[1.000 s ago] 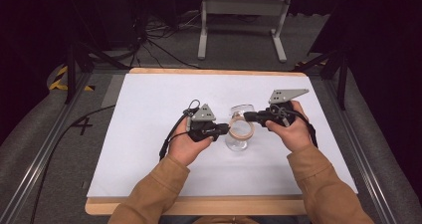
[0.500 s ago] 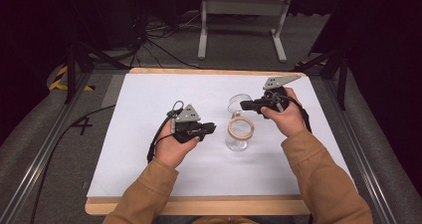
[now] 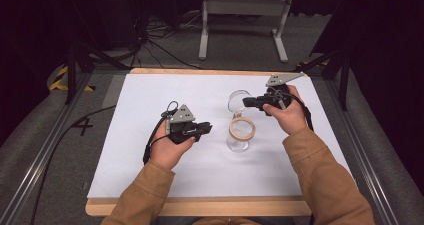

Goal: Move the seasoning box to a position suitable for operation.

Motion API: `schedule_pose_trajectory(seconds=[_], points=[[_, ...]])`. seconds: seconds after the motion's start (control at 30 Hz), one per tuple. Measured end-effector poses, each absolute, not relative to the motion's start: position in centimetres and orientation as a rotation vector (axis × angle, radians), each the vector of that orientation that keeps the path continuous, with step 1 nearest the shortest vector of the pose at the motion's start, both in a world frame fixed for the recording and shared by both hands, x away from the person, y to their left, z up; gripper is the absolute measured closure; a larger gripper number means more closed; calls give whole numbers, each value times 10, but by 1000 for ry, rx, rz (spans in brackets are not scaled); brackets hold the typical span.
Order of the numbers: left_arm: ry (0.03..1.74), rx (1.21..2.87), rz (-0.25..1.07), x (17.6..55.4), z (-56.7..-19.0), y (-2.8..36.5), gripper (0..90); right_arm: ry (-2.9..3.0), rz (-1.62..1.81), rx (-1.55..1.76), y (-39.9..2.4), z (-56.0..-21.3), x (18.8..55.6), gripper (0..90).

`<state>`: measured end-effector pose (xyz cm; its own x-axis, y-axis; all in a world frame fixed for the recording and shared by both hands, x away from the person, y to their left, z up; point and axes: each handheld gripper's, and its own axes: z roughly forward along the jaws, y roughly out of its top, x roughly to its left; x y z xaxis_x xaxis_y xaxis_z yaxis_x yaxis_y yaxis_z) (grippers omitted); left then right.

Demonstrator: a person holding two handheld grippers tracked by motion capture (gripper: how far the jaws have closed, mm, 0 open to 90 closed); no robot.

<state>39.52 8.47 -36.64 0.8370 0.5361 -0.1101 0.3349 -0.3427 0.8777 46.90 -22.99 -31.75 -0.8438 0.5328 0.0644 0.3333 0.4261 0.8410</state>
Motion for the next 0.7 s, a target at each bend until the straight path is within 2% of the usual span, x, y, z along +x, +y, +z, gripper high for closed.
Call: schedule_pose_trajectory(seconds=[0.37, 0.7], points=[[699, 1970, 254, 396, -360, 111, 758, 2362, 1372, 799, -268, -298, 435, 900], [811, 1966, 301, 403, -358, 140, 711, 2270, 1290, 963, -322, -311, 429, 875]])
